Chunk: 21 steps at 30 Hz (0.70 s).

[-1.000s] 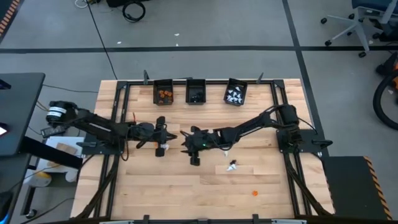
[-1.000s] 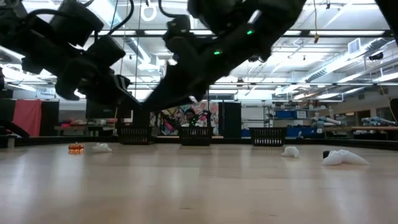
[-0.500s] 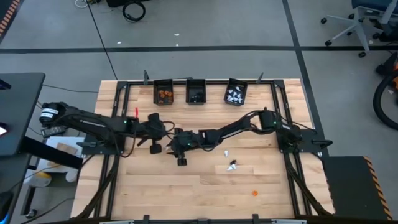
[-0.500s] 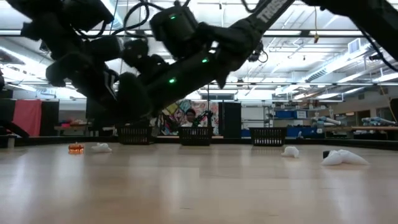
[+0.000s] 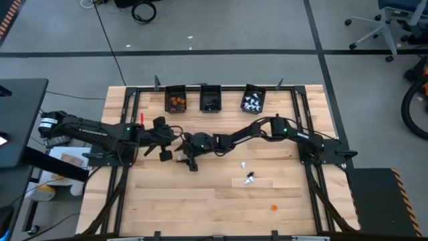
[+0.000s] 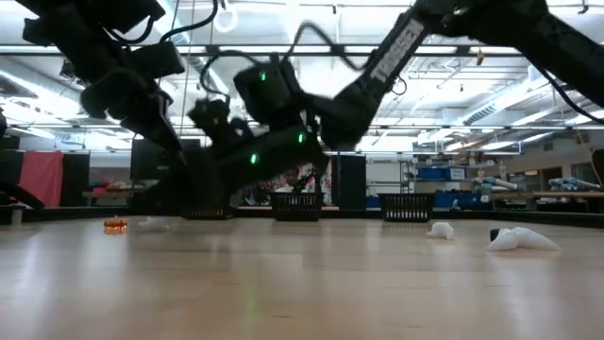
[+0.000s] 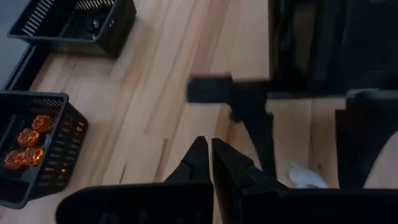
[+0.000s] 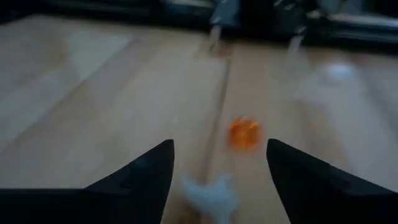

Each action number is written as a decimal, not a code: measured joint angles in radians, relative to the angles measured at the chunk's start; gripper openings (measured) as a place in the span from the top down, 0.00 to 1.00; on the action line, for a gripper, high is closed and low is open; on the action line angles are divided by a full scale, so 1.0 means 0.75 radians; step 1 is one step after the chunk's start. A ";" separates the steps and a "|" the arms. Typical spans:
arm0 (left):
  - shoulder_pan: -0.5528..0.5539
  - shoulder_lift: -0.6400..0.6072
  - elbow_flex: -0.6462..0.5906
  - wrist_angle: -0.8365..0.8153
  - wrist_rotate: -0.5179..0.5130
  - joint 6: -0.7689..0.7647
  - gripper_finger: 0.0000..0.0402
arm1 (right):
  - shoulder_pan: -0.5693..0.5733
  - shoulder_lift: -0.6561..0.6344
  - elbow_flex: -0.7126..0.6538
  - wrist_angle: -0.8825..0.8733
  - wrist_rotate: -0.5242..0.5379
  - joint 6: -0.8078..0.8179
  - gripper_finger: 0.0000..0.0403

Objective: Sort Halloween decoration
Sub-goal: Put the white ghost toy into the right black basket

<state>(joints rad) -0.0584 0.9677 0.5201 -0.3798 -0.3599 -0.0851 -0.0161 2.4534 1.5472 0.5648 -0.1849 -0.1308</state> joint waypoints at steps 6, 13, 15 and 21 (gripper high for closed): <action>-0.001 -0.003 0.000 0.005 -0.004 0.002 1.00 | -0.007 0.100 0.029 0.059 -0.034 -0.004 0.40; 0.000 -0.002 0.000 0.008 -0.006 0.009 1.00 | -0.010 0.119 0.032 0.035 -0.054 -0.001 0.55; 0.000 -0.002 0.000 0.008 -0.006 0.010 1.00 | -0.010 0.119 0.031 0.032 -0.054 -0.004 0.62; 0.000 -0.002 0.000 -0.001 -0.005 0.011 1.00 | -0.008 0.120 0.030 0.021 -0.065 -0.005 0.78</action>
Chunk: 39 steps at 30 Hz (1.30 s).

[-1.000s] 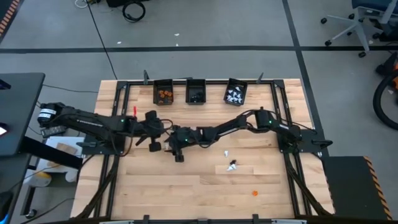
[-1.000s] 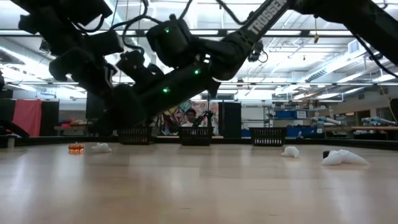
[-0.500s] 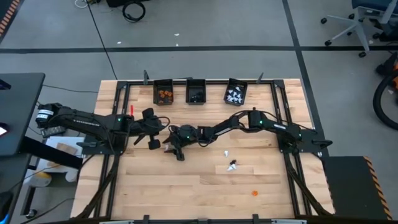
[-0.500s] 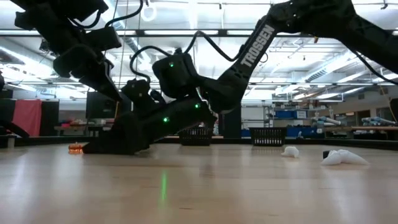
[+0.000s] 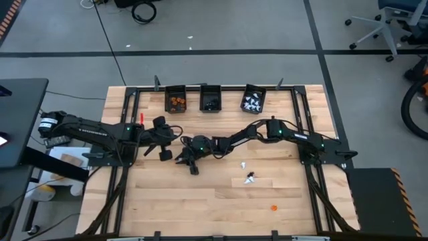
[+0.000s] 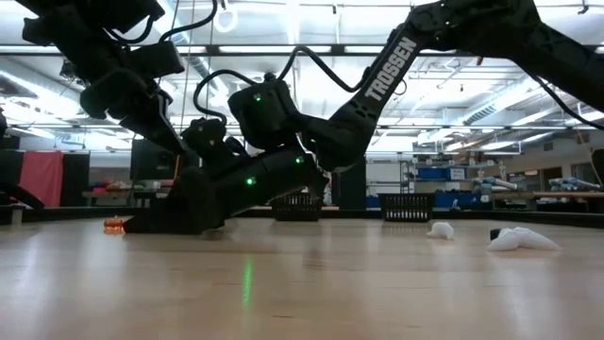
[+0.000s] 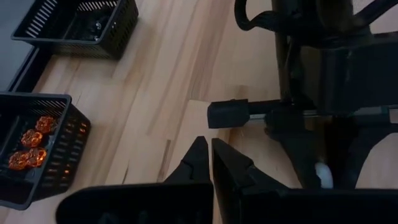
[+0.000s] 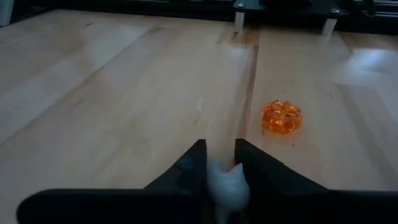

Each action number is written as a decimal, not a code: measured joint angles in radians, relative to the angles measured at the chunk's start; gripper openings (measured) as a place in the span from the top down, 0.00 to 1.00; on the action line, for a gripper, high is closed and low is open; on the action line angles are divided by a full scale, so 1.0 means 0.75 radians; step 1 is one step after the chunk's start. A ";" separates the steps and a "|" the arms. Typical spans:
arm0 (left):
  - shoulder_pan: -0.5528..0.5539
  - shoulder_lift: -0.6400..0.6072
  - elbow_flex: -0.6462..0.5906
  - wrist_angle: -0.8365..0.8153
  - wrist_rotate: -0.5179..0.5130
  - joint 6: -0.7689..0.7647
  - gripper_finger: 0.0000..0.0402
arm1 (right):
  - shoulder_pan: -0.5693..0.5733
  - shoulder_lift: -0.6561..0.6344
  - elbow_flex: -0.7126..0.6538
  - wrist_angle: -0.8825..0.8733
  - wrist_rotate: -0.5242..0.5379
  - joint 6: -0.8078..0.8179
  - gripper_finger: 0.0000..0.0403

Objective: Sort Halloween decoration
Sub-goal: Put the white ghost toy into the right black basket

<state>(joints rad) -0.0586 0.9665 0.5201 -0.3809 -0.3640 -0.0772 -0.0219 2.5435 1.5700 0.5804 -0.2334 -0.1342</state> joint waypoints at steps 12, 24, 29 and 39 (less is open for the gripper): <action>0.000 0.000 0.000 -0.017 0.001 0.002 1.00 | 0.000 -0.032 -0.004 -0.069 0.008 -0.061 0.84; -0.001 0.001 0.000 -0.027 0.001 0.002 1.00 | 0.001 -0.109 -0.006 -0.264 0.040 -0.070 0.84; -0.001 0.001 0.000 -0.027 0.001 -0.003 1.00 | -0.001 -0.183 -0.008 -0.435 0.059 -0.094 0.84; 0.000 0.001 0.000 -0.026 -0.002 -0.006 1.00 | -0.011 -0.330 -0.013 -0.823 0.187 -0.151 0.84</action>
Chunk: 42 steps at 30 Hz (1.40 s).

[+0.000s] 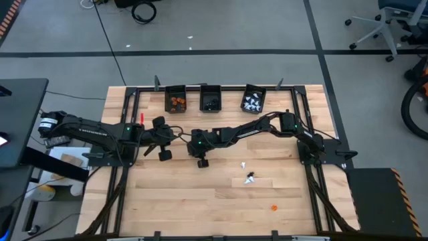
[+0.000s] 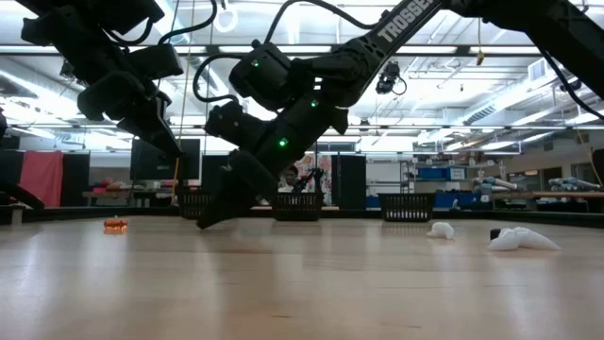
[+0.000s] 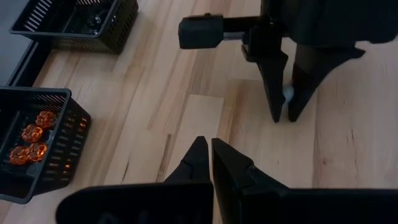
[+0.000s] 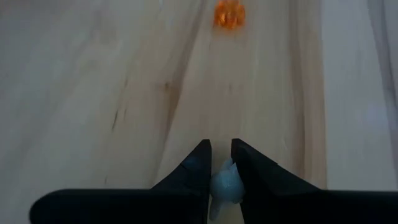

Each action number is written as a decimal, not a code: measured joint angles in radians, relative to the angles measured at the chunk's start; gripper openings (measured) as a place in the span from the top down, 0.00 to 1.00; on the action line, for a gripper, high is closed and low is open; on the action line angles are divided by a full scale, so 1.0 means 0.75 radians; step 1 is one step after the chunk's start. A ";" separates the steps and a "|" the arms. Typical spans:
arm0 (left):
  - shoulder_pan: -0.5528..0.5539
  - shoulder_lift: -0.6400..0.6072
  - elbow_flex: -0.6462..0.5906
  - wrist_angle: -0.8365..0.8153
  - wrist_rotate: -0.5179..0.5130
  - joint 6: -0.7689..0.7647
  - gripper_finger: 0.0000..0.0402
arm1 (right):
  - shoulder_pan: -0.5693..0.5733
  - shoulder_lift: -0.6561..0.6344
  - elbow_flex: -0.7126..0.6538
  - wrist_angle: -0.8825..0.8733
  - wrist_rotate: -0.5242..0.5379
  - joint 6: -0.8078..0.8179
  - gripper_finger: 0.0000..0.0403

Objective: Sort Halloween decoration
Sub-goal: Put the white ghost toy into the right black basket

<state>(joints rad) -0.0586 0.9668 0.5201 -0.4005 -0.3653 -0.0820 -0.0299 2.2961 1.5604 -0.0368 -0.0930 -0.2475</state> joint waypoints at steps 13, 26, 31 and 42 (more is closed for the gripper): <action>0.001 0.000 0.000 0.003 -0.002 -0.001 1.00 | -0.010 -0.055 0.007 -0.241 0.022 -0.015 0.84; 0.001 0.000 0.000 0.003 -0.004 -0.002 1.00 | -0.094 -0.279 0.005 -0.689 0.043 -0.025 0.84; 0.001 0.000 0.000 0.001 -0.004 -0.003 1.00 | -0.148 -0.334 0.005 -0.881 0.129 -0.047 0.84; -0.011 0.000 0.000 -0.009 -0.001 -0.020 1.00 | -0.345 -0.352 0.006 -1.158 0.367 -0.049 0.84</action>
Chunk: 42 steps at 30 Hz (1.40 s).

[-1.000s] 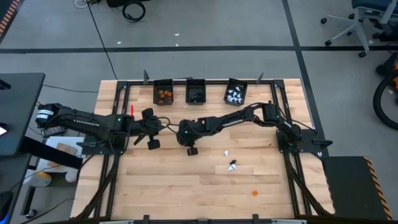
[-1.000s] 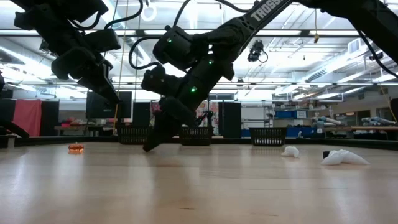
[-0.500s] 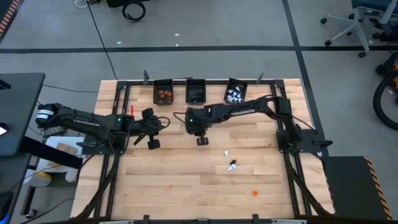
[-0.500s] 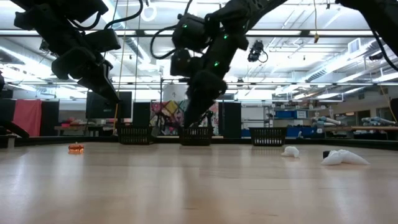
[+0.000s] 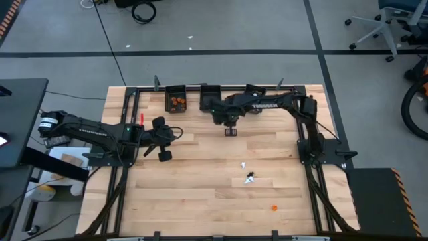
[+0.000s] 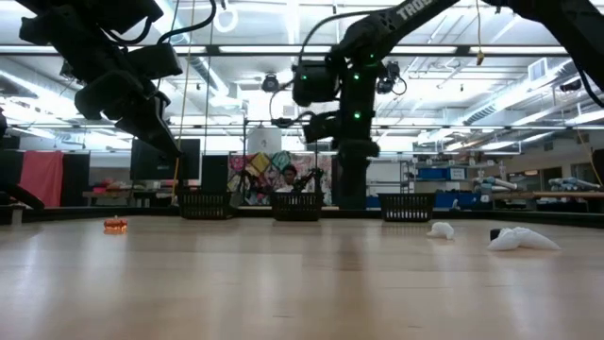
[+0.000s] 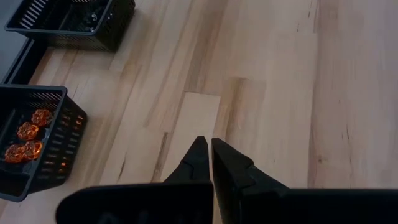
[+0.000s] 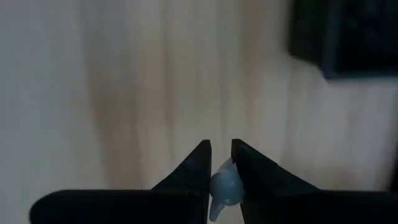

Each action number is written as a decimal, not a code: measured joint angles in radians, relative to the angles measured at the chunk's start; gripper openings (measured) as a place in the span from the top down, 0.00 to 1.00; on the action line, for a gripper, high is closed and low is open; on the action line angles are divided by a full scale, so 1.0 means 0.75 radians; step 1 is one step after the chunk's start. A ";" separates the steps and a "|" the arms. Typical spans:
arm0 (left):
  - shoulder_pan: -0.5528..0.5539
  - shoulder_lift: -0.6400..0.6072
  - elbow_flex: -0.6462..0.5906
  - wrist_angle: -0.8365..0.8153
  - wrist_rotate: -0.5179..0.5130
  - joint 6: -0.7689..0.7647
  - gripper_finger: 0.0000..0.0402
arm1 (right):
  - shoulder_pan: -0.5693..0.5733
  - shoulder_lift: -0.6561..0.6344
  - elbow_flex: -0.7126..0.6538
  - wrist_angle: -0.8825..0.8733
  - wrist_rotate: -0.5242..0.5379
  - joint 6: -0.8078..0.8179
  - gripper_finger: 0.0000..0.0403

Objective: Sort Halloween decoration
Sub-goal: Put the white ghost toy into the right black basket

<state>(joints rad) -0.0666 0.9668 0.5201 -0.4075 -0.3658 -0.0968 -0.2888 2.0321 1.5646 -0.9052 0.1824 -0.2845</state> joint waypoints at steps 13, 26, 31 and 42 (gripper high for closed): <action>0.000 0.000 0.000 -0.015 0.000 -0.027 1.00 | -0.180 -0.032 0.001 -0.083 0.269 0.036 0.84; 0.000 0.000 0.001 -0.019 0.000 -0.027 1.00 | -0.360 -0.036 0.001 -0.320 0.537 0.500 0.84; 0.000 0.000 0.001 -0.017 0.000 -0.028 1.00 | -0.417 -0.036 0.001 -0.390 0.527 0.671 0.84; 0.000 0.000 0.001 -0.017 -0.001 -0.027 1.00 | -0.438 -0.036 0.001 -0.356 0.382 0.637 0.83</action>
<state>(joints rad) -0.0666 0.9668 0.5205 -0.4199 -0.3663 -0.1173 -0.6170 2.0048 1.5654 -1.1722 0.4686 0.1931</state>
